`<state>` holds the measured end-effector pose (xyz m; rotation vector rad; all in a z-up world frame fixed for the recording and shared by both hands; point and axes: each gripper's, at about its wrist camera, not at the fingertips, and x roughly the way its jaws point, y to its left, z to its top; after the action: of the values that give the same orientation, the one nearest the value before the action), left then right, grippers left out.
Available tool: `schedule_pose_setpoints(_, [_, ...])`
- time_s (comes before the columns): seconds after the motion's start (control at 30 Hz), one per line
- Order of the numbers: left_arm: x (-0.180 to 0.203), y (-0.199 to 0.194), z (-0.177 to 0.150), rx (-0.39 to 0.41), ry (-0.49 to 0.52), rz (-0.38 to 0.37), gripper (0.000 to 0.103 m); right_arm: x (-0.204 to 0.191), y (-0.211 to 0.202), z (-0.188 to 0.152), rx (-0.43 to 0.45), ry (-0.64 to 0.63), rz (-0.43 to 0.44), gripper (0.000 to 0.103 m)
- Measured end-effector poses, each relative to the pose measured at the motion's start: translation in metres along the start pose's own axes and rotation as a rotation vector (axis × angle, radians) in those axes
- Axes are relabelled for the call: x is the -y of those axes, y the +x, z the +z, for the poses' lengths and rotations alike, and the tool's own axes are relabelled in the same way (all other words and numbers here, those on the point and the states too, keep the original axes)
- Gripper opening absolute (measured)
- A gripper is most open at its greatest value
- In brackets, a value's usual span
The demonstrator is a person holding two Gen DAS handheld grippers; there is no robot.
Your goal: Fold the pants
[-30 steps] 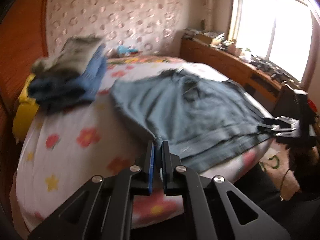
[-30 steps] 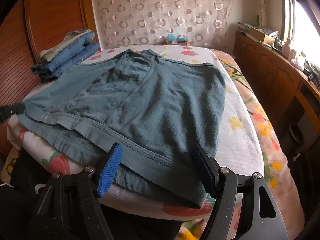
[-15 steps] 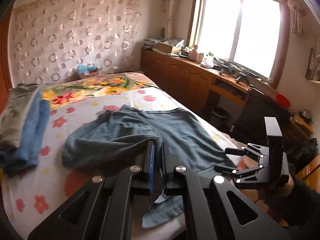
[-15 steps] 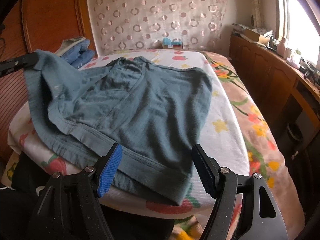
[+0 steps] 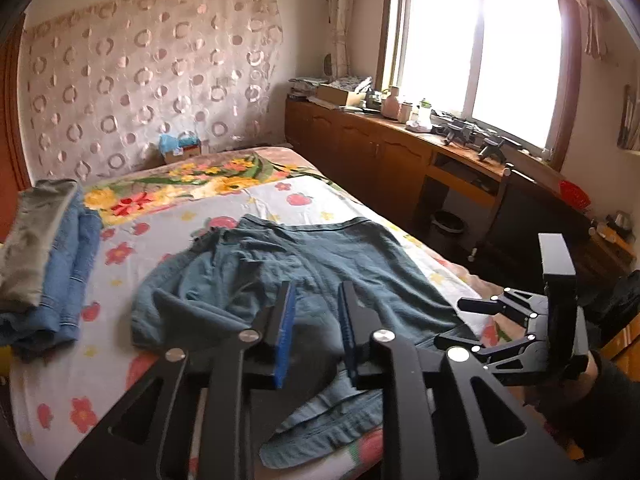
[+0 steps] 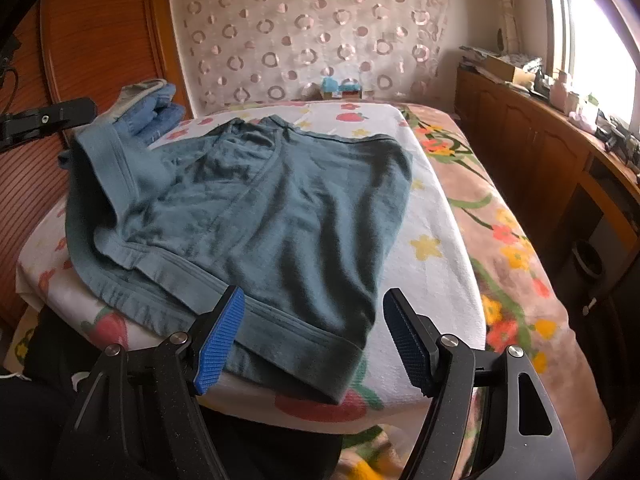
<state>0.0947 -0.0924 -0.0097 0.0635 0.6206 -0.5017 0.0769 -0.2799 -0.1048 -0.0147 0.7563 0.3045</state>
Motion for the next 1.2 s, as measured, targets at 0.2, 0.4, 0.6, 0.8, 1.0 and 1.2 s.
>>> schedule_pose_setpoints(0.2, [-0.018, -0.004, -0.016, -0.017, -0.006, 0.057, 0.04, -0.012, 0.002, 0.006, 0.014, -0.013, 0.02, 0.074])
schedule_pose_setpoints(0.4, [-0.043, 0.002, -0.042, -0.059, -0.059, 0.089, 0.051, -0.029, 0.004, 0.018, 0.028, -0.025, 0.07, 0.073])
schedule_pose_setpoints(0.6, [-0.055, 0.008, -0.061, -0.098, -0.091, 0.104, 0.051, -0.05, 0.012, 0.031, 0.028, -0.065, 0.127, 0.065])
schedule_pose_setpoints(0.8, [-0.059, 0.015, -0.076, -0.142, -0.073, 0.163, 0.051, -0.07, 0.026, 0.038, 0.012, -0.097, 0.179, 0.057])
schedule_pose_setpoints(1.0, [-0.065, 0.02, -0.089, -0.17, -0.097, 0.144, 0.051, -0.081, 0.041, 0.039, -0.023, -0.104, 0.221, 0.05])
schedule_pose_setpoints(1.2, [-0.066, 0.025, -0.095, -0.194, -0.111, 0.142, 0.051, -0.088, 0.051, 0.037, -0.055, -0.11, 0.247, 0.043])
